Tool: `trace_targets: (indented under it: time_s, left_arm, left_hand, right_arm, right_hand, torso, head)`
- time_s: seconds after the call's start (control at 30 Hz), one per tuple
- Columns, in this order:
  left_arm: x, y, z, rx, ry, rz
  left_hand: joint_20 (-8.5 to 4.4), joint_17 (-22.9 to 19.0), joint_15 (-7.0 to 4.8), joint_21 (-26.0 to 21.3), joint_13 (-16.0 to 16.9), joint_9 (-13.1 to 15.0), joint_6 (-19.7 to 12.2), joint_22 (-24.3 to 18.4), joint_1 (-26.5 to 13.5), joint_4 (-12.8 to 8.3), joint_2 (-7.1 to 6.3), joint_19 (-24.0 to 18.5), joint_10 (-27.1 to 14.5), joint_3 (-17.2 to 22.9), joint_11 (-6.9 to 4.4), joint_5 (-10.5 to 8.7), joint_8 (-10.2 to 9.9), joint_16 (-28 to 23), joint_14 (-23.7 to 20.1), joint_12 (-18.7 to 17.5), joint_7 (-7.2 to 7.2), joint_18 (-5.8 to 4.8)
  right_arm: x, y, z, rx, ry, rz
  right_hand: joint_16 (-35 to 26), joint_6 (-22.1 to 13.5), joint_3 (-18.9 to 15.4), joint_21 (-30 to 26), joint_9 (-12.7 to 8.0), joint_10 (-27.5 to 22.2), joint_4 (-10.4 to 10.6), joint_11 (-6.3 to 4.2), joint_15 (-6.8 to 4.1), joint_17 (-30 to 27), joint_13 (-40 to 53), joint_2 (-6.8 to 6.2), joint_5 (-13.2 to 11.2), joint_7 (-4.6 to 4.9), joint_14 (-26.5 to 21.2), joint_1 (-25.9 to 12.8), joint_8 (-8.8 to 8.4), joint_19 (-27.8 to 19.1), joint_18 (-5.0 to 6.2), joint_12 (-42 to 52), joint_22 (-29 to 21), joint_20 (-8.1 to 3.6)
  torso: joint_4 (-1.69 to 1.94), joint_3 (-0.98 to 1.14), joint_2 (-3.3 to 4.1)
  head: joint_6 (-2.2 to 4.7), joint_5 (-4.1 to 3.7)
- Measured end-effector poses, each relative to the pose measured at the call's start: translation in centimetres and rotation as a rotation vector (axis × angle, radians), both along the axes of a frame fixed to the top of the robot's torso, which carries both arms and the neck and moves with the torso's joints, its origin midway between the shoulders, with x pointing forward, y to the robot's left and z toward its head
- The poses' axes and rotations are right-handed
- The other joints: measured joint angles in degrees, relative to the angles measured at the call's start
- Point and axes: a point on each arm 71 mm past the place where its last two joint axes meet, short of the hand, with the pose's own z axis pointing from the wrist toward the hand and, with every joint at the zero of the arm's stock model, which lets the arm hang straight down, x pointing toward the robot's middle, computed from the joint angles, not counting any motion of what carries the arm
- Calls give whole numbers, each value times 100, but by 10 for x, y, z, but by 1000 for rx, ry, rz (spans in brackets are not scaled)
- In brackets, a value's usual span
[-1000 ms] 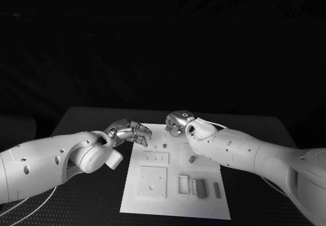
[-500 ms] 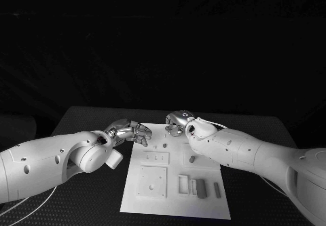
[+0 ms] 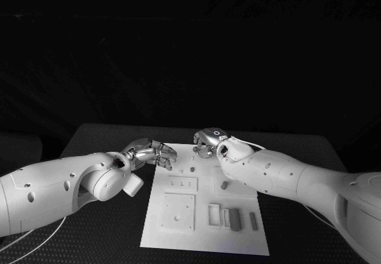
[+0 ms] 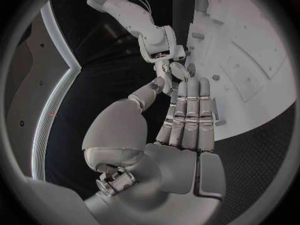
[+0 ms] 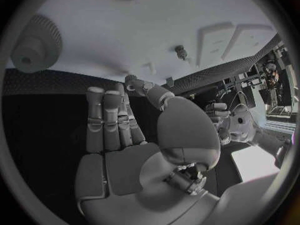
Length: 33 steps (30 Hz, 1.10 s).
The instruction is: Assemble the parts on the task board
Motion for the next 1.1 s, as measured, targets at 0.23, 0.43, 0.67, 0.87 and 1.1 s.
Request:
trace_targets:
  time_s: [0.23, 0.43, 0.67, 0.87, 1.1]
  left_arm:
    - [0, 1, 0, 1, 0, 2]
    - [0, 1, 0, 1, 0, 3]
    - [0, 2, 0, 2, 0, 5]
    - [0, 10, 0, 5, 0, 19]
    - [-2, 14, 1, 6, -2, 26]
  left_hand:
    - [0, 5, 0, 0, 5, 0, 0, -1, 0, 0, 0, 0, 0, 0, 0, 0, 0, 0, 0, 0, 0, 0]
    - [0, 5, 0, 0, 5, -1, 0, 4, 0, 0, 0, 0, 0, 0, 0, 0, 0, -23, 0, 0, 0, 0]
    - [0, 11, 0, 0, 10, 5, 0, 4, 0, 0, 0, 0, 0, 0, 0, 0, 0, -23, 0, 0, 0, 0]
    - [0, 16, 0, 0, 10, 4, 0, 4, 0, 0, 0, 0, 0, 0, 0, 0, 0, -23, 0, 0, 0, 0]
    - [0, 61, 0, 0, 81, 18, 1, 28, 0, 0, 0, 0, 82, 0, -82, 0, 0, -23, 62, 22, 1, 0]
  right_arm:
    - [0, -1, 2, 20, -23, -25]
    - [0, -3, 3, 31, -32, -40]
    - [-2, -6, 5, 46, -38, -42]
    - [-3, -20, 22, 89, -45, -32]
    - [-8, -49, 46, 120, -23, 26]
  right_hand:
    - [37, 16, -10, 1, 0, 12, 84, -13, 0, -21, 14, 46, 0, 15, 0, -46, 38, 0, -1, 0, 0, 1]
    - [38, 34, -10, 1, 1, 22, 83, -23, 0, -26, 15, 46, 0, 29, 0, -46, 38, 0, 0, 0, 0, 2]
    - [38, 36, -10, 1, 1, 22, 83, -24, 0, -27, 16, 46, 0, 27, 0, -46, 38, 1, 0, 0, 0, 2]
    - [60, 42, -10, 1, 1, 41, 83, -43, 0, -44, 27, 43, 0, 21, 1, -42, 38, 34, -1, 23, 0, -12]
    - [62, 44, -71, 1, -8, 41, 27, -44, -43, -82, 50, -182, 0, 18, -41, -30, 70, -12, 0, 23, 0, -30]
  torso:
    - [1, 0, 0]
    - [-2, 0, 0]
    - [-2, 1, 0]
    - [-10, 5, 0]
    - [-80, 29, -3]
  head:
    - [-8, 6]
    - [-21, 10]
    - [-19, 12]
    - [18, 12]
    - [109, 28]
